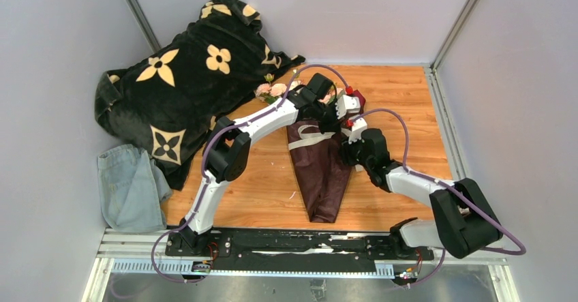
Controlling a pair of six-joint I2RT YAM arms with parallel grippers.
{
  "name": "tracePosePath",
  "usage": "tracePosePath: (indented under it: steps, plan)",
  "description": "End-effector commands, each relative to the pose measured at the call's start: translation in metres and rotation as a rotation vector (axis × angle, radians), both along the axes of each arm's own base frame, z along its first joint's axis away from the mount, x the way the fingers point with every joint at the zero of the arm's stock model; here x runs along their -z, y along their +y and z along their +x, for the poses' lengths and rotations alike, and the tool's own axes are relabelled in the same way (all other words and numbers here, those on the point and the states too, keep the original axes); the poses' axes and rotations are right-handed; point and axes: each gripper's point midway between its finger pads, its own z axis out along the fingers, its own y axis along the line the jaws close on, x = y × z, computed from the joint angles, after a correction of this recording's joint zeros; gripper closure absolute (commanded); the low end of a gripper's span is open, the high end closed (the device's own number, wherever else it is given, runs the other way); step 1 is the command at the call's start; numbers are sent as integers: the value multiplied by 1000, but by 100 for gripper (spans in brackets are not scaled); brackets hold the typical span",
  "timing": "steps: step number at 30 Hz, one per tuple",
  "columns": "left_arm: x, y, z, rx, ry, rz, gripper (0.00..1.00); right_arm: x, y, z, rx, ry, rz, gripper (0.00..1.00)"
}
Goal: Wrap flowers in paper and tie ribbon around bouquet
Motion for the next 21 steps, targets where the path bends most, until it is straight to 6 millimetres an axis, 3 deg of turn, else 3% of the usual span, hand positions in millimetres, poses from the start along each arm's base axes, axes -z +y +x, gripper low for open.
tracePosePath:
  steps: [1,4,8,13,17,21]
  plan:
    - [5,-5,1,4,-5,-3,100,-1,-6,9,6,-18,-37,62]
    - [4,-4,0,3,-3,-4,100,8,-7,6,12,23,-40,70]
    - [2,-3,1,2,-14,-2,100,10,-5,0,-9,67,-45,100]
    - [-5,2,5,-11,-55,10,100,-24,9,-14,-104,71,18,100]
    - [-6,7,15,-44,-101,36,100,-46,31,-45,-217,193,201,100]
    - [-2,12,18,-54,-120,57,97,-42,38,-63,-169,315,366,100]
